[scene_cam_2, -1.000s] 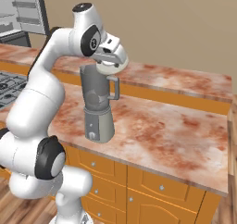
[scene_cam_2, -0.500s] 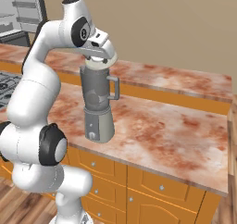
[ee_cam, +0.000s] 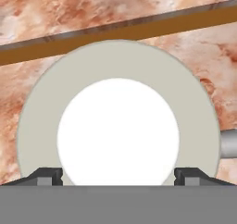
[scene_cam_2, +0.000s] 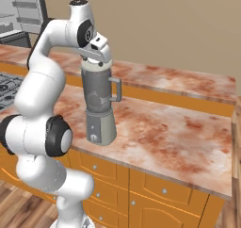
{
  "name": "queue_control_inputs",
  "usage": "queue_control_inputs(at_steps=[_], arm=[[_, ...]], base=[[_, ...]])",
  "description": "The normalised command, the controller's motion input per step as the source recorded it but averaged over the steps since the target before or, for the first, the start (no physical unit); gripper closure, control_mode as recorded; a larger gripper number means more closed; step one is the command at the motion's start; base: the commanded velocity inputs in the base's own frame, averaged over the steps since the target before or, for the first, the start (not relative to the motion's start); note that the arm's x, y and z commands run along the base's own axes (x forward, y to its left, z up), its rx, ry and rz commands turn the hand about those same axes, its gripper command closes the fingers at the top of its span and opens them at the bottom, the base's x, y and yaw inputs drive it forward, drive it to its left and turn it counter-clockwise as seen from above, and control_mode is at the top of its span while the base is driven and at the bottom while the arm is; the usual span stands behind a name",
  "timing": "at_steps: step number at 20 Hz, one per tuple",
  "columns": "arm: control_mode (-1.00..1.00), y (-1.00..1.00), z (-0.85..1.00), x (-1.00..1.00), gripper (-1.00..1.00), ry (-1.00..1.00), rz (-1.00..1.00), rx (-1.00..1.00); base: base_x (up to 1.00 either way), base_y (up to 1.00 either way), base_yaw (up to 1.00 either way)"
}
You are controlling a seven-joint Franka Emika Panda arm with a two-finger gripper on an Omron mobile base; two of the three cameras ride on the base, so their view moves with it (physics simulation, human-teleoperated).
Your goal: Grab the lemon and onion from the fridge, place them in the blender, close the lid, and turn on the blender to create a marinade.
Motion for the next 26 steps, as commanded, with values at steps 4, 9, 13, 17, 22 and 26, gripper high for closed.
queue_control_inputs(at_steps=[4,9,13,17,22,26], arm=[[-1.00,0.03,-0.03,0.08,1.00,0.07,0.00,0.00],[-1.00,0.01,-0.12,0.25,1.00,0.13,0.00,0.00],[-1.00,0.00,-0.27,0.06,1.00,0.15,0.00,0.00],[-1.00,0.00,-0.28,0.00,1.00,0.06,0.00,0.00],[-1.00,0.01,-0.25,-0.04,1.00,0.01,0.00,0.00],[-1.00,0.00,-0.11,-0.09,1.00,0.03,0.00,0.00]], base=[[0.00,0.00,0.00],[0.00,0.00,0.00],[0.00,0.00,0.00],[0.00,0.00,0.00],[0.00,0.00,0.00],[0.00,0.00,0.00]])
